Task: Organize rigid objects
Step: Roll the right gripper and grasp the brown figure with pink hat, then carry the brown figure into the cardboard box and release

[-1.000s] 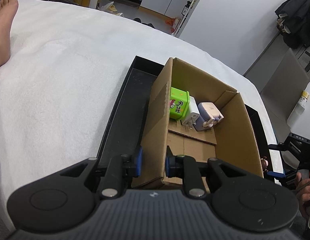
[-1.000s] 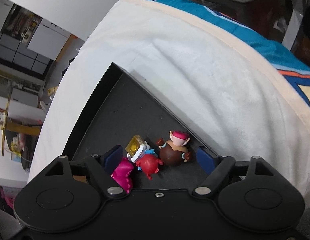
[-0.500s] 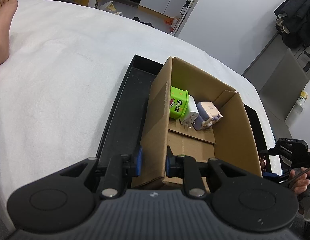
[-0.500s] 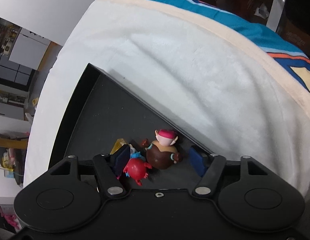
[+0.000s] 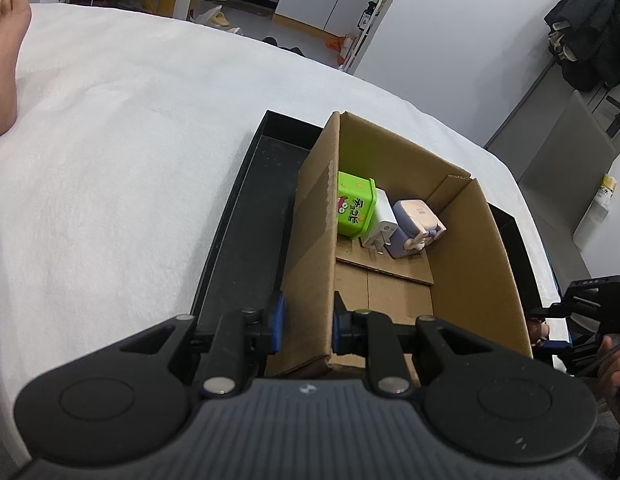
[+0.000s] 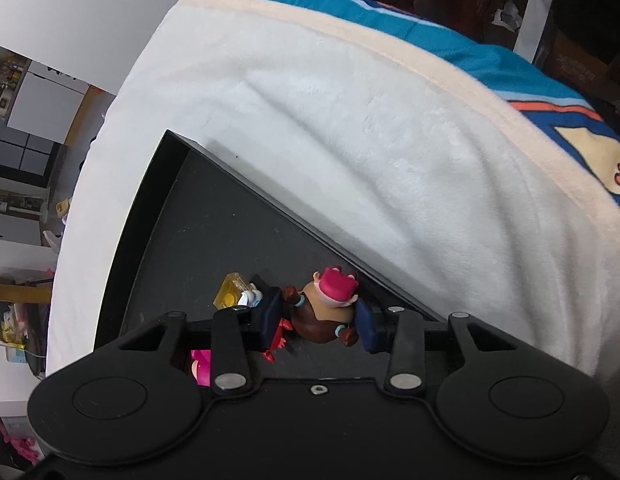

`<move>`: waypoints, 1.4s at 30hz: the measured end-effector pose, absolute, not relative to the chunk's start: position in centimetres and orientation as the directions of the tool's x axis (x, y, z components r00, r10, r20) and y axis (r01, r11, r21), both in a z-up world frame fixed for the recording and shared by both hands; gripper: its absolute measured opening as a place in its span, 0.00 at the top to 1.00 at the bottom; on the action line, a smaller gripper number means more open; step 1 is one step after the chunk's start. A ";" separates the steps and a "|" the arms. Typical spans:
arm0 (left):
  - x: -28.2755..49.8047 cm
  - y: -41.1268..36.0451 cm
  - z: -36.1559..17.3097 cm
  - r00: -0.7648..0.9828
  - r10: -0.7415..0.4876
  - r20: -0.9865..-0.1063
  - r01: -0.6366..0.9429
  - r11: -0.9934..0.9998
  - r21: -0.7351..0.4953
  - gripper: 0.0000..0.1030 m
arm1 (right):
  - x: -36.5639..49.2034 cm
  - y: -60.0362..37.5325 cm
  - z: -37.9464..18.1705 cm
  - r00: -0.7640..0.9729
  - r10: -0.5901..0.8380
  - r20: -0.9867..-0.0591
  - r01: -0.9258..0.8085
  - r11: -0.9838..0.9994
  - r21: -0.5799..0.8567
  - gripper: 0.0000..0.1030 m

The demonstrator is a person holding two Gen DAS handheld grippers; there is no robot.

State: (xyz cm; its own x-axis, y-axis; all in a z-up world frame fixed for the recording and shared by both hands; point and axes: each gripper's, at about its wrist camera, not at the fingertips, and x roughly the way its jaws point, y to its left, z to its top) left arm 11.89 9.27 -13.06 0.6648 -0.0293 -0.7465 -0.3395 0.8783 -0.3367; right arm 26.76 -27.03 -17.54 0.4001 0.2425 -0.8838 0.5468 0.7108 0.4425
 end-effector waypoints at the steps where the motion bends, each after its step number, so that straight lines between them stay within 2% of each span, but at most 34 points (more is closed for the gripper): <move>1: 11.9 9.2 -13.1 0.665 -0.029 -0.746 -0.339 0.879 -0.336 0.80 | 26.7 -27.0 -17.3 0.403 0.241 -0.883 0.542 0.715 0.442 0.62; 23: 12.0 9.1 -13.0 0.658 -0.029 -0.752 -0.343 0.878 -0.334 0.80 | 25.9 -23.9 -12.0 0.442 0.317 -0.839 0.420 0.754 0.506 0.62; 42: 12.0 9.1 -13.1 0.659 -0.033 -0.751 -0.341 0.877 -0.338 0.80 | 26.3 -16.7 -8.2 0.427 0.389 -0.817 0.238 0.823 0.516 0.62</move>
State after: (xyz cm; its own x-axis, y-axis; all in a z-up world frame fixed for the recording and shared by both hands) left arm 12.03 9.12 -13.08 0.6589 -0.0330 -0.7515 -0.3412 0.8773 -0.3376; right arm 26.31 -16.71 -8.24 0.4266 0.3886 -0.8167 0.2385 0.8227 0.5161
